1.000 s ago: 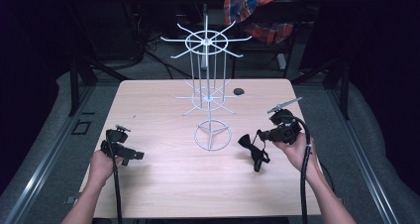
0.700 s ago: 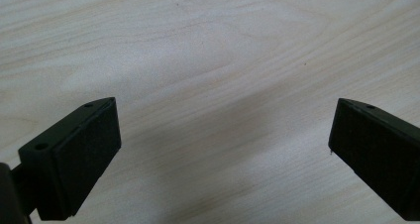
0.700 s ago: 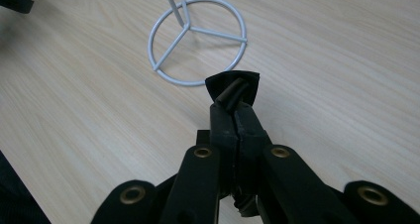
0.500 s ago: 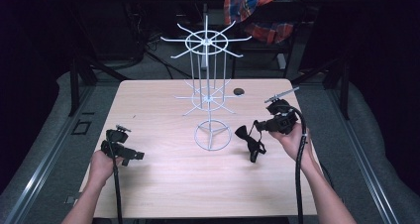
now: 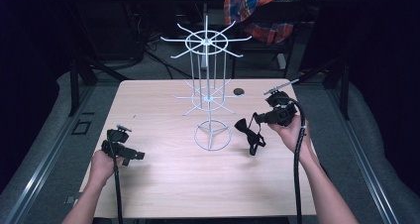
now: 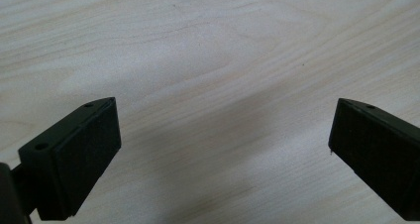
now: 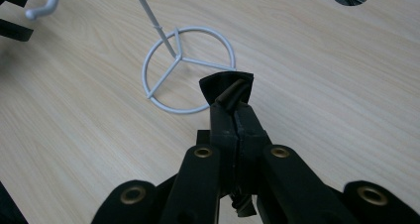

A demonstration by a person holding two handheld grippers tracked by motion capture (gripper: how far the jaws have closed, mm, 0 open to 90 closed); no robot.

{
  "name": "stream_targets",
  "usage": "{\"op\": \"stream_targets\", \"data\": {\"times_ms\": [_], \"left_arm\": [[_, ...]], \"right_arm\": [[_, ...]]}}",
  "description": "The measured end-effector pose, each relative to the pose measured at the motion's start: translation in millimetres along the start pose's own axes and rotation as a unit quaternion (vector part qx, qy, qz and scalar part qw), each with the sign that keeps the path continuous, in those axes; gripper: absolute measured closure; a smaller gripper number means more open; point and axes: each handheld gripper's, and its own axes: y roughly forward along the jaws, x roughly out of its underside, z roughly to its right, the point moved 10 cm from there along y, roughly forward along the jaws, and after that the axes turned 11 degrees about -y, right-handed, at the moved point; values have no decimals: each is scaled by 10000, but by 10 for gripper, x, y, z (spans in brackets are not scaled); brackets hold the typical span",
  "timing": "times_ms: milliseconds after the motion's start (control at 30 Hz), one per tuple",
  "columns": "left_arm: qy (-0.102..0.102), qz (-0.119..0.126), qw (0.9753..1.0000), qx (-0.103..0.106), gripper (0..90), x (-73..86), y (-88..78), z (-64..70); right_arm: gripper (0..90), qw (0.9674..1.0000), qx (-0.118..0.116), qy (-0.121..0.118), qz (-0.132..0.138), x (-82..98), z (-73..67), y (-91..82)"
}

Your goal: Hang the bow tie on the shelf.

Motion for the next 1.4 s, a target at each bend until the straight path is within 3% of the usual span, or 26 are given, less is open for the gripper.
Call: {"op": "stream_targets", "data": {"times_ms": [1400], "left_arm": [[30,-8,10000,22,0,-9,9,17]], "right_arm": [[892,9998,108,-84,124,-423,82,-88]]}}
